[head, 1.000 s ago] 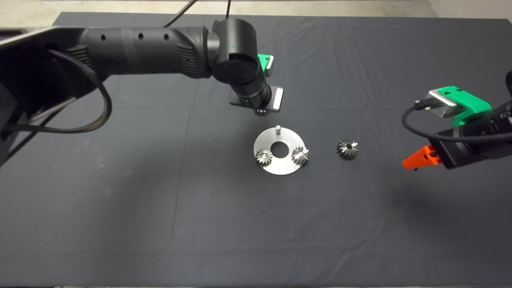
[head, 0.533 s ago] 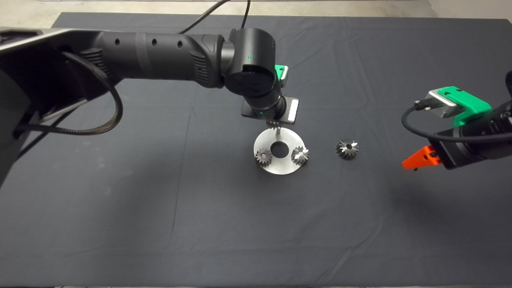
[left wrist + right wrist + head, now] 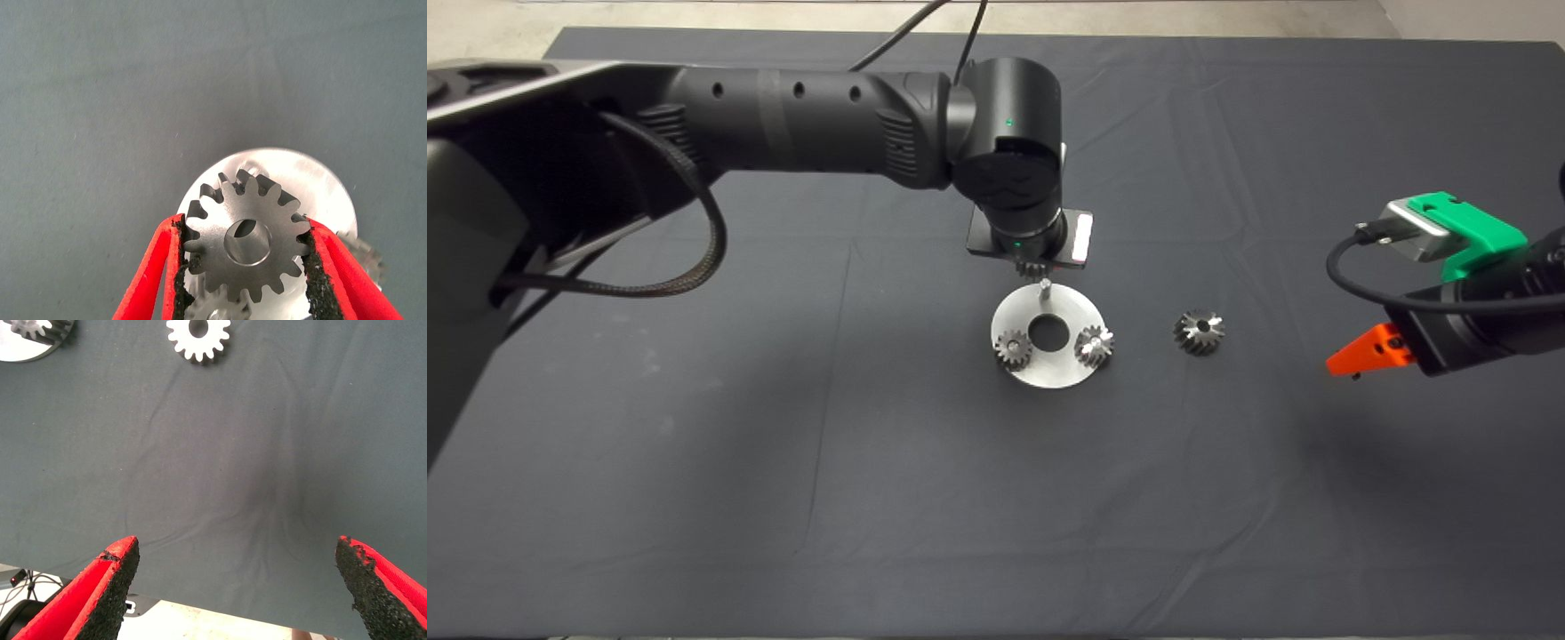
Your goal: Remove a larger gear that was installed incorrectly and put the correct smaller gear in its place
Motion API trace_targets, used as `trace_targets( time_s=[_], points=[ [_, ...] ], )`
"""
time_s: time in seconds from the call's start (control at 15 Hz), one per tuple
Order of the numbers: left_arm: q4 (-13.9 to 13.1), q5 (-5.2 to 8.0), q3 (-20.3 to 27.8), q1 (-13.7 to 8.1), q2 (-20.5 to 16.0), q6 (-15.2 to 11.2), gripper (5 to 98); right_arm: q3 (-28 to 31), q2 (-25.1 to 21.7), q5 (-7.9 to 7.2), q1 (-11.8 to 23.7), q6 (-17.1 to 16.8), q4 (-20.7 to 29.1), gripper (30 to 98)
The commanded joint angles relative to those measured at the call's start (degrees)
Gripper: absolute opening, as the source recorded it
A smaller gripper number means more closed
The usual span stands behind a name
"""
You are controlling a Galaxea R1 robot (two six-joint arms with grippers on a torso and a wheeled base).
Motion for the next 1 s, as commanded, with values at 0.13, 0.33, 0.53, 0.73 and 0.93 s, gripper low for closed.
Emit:
trace_targets(
  time_s=[0.13,0.33,0.53,0.73,0.93],
  points=[
    [3.01,0.29,-3.22,-0.69,0.66,0.35,35.3,0.18,-0.29,-2.41,1.26,0.01,1.95,78.1],
    [3.10,0.47,-2.83,0.54,0.66,0.04,35.3,0.18,-0.29,-2.41,1.26,0.01,1.95,78.1],
    [4.92,0.47,-2.42,1.92,0.75,0.04,35.2,0.18,-0.29,-2.41,1.26,0.01,1.86,78.1],
    [4.94,0.32,-0.69,2.12,0.75,0.04,35.2,0.18,-0.35,-2.41,1.26,0.01,1.86,78.1],
    [4.94,-0.39,-0.55,2.12,0.83,0.56,35.2,0.18,-0.64,-2.41,1.26,0.01,1.95,78.1]
  ],
)
